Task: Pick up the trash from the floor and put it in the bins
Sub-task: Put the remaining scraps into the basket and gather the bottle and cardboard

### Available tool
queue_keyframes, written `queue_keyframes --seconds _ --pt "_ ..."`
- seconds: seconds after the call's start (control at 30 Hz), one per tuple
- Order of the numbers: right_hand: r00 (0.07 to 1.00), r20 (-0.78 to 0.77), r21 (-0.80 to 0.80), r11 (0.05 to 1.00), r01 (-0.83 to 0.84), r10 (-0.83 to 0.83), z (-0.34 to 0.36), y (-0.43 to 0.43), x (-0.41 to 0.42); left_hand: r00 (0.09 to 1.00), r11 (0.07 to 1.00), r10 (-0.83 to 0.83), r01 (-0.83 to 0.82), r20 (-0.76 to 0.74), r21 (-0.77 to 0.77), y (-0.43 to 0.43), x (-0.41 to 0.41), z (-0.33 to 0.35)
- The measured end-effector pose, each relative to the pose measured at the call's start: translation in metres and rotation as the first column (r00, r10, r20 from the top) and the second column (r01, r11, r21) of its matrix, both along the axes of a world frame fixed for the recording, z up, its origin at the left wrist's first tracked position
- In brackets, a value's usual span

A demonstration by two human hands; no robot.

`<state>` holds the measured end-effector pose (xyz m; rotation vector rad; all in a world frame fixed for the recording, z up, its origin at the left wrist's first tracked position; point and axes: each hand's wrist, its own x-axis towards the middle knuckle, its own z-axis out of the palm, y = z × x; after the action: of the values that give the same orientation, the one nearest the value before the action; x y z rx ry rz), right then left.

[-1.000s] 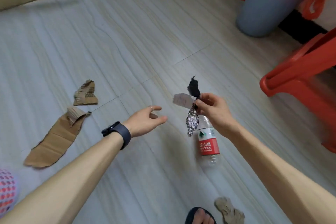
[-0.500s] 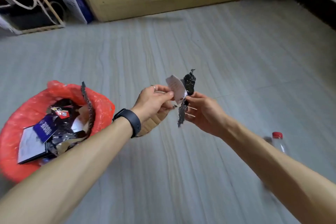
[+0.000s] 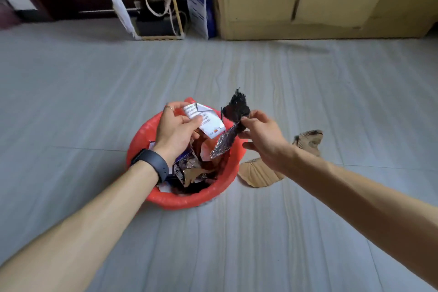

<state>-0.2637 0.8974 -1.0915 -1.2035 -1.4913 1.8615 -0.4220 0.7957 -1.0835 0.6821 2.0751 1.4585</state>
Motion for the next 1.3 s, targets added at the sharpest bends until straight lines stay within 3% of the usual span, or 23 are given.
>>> queue_keyframes --seconds 0.03,0.1,0.17,0.23,0.37,0.5,0.63,0.73,0.8,1.0,1.17,1.3 --pt "0.998 0.063 0.16 0.987 -0.018 0.008 -0.003 -0.002 -0.01 0.994 0.999 0.03 -0.035 -0.106 -0.041 -0.008 -0.015 -0.002" --pt "0.963 0.262 0.483 0.855 -0.189 0.065 -0.006 -0.005 -0.023 0.947 0.971 -0.012 -0.066 -0.322 -0.231 -0.025 -0.036 -0.003" --pt "0.908 0.402 0.603 0.711 -0.363 0.122 -0.009 -0.013 -0.033 0.923 0.89 -0.17 -0.006 -0.344 -0.456 -0.04 -0.047 -0.009" --pt "0.895 0.42 0.616 0.677 -0.403 0.149 -0.013 -0.023 -0.035 0.909 0.821 -0.265 0.038 -0.321 -0.57 -0.044 -0.047 -0.017" --pt "0.882 0.426 0.67 0.584 -0.458 0.203 -0.022 -0.031 -0.021 0.882 0.896 -0.196 -0.016 -0.429 -0.443 -0.033 -0.031 0.0" --pt "0.889 0.434 0.665 0.615 -0.424 0.144 -0.027 -0.022 0.024 0.805 0.938 -0.267 0.09 -0.53 -0.336 -0.005 0.0 0.015" --pt "0.913 0.406 0.645 0.718 -0.262 -0.031 -0.039 -0.003 0.112 0.688 0.9 -0.432 0.29 -0.584 -0.324 0.036 0.066 0.007" --pt "0.909 0.339 0.586 0.81 -0.002 -0.243 -0.051 0.003 0.191 0.588 0.787 -0.617 0.473 -0.524 -0.396 0.059 0.12 -0.013" --pt "0.854 0.344 0.539 0.827 0.16 -0.39 -0.061 -0.001 0.25 0.507 0.684 -0.728 0.574 -0.461 -0.45 0.073 0.16 -0.031" --pt "0.581 0.503 0.438 0.768 0.467 -0.64 -0.101 -0.054 0.44 0.098 0.251 -0.957 0.755 -0.273 -0.606 0.098 0.302 -0.085" --pt "0.416 0.657 0.343 0.741 0.578 -0.628 -0.126 -0.124 0.54 -0.165 -0.014 -0.973 0.738 -0.161 -0.675 0.112 0.417 -0.113" --pt "0.393 0.819 0.157 0.822 0.548 -0.419 -0.154 -0.183 0.573 -0.242 -0.122 -0.966 0.726 -0.086 -0.677 0.116 0.49 -0.132"
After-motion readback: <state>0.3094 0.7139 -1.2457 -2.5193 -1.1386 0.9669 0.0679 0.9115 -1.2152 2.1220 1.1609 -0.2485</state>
